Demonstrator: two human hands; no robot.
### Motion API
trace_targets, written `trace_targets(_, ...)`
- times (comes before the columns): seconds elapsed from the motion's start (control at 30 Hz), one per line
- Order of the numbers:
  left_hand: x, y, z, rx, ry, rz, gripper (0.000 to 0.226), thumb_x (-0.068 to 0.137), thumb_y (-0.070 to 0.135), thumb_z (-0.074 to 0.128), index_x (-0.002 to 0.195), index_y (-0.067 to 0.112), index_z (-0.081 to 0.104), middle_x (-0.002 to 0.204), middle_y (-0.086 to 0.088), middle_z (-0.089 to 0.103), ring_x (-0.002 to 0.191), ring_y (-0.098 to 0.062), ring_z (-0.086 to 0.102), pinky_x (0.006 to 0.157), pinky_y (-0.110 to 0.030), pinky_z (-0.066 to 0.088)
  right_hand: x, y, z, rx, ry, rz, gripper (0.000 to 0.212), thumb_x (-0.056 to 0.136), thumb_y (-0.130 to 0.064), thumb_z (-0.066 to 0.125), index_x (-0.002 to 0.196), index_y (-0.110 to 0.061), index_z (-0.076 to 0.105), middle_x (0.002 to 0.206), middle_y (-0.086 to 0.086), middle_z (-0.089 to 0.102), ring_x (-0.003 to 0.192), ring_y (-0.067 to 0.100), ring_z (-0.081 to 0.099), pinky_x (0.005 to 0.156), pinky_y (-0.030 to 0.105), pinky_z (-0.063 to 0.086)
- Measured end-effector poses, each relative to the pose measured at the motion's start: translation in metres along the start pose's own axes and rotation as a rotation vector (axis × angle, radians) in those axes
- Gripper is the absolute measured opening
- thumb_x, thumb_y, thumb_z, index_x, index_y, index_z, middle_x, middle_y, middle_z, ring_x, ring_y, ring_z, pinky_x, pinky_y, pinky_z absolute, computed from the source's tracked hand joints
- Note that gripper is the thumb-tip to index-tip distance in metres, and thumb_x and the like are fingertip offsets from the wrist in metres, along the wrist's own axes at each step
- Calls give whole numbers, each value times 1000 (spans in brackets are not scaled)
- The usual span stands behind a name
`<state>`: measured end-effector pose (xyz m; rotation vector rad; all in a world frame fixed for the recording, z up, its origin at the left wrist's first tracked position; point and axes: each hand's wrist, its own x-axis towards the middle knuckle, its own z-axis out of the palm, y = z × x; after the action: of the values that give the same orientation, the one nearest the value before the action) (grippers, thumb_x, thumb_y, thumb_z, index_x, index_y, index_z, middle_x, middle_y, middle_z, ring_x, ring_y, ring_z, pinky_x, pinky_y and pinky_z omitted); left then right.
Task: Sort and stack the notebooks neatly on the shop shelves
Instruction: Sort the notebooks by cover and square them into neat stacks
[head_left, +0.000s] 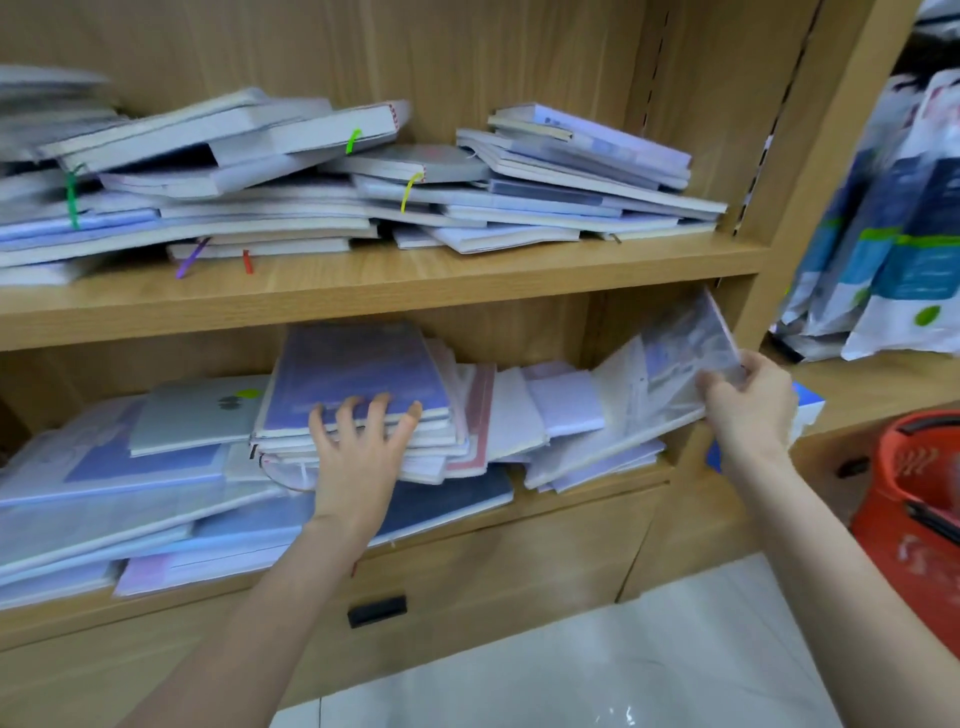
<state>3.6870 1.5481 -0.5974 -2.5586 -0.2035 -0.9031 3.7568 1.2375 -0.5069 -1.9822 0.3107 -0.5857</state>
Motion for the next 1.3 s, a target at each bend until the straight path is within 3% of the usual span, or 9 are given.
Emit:
trace_targets(0.27,-3,6,3,-19,-39,-2,96,41,-8,78,125,18,40,117,-17,55,99,-39,45,89,-63,37,-39,10,-23,-152,156,-278,31,93,-10,48,122,0,53,95,27,63,91,44,54,77,39,34)
trace_targets(0.5,-2,11,0,8,-94,-22,92,39,-7,75,124,18,50,116,-16,55,100,-38,43,89,-63,38,-47,-3,-61,-430,29,-341,27,90,-8,47,115,-1,55,90,31,61,86,49,53,65,38,28)
trace_targets(0.6,-2,13,-12,60,-259,-30,92,44,4,78,130,24,51,124,-10,52,106,-35,43,93,-62,38,-44,-11,-79,-370,34,-300,19,86,-9,48,96,3,58,85,31,58,82,46,50,65,36,26)
trace_targets(0.73,-1,13,-24,24,-363,11,87,80,20,62,147,29,7,148,-5,21,132,-31,26,108,-60,20,-42,-19,-106,-242,41,-171,24,82,-15,54,95,2,66,91,29,62,90,44,52,75,42,40)
trace_targets(0.9,-1,4,-39,-53,-496,49,86,91,25,50,146,29,-16,156,-3,-3,143,-28,3,112,-56,5,-42,-17,-139,49,92,30,24,56,-31,61,74,-17,67,84,18,67,87,41,63,76,49,53)
trace_targets(1.0,-7,1,-48,-99,-529,59,86,92,29,49,146,24,-17,157,-6,-7,144,-26,-3,114,-52,1,-47,-31,-145,385,68,164,13,76,-8,61,69,-18,57,82,10,60,78,30,63,56,28,54)
trace_targets(1.07,-14,0,-57,-217,-522,14,80,92,28,47,148,20,-10,157,-6,-4,145,-23,-4,116,-48,0,-57,-39,-132,600,2,241,20,86,2,53,75,-15,50,87,8,58,75,19,59,50,22,54)
trace_targets(1.13,-23,-2,-65,-472,-510,-67,75,93,31,46,149,19,-2,157,-5,1,145,-21,0,116,-43,3,-77,-44,-105,779,-66,331,17,91,4,47,81,-10,46,95,11,57,79,21,61,58,32,59)
trace_targets(1.3,-26,-17,-97,-1595,-656,-540,62,92,48,45,145,31,17,147,0,34,132,-20,39,108,-35,31,-140,-55,-20,1058,-273,460,14,95,0,44,108,-2,47,104,16,61,90,26,66,77,41,57)
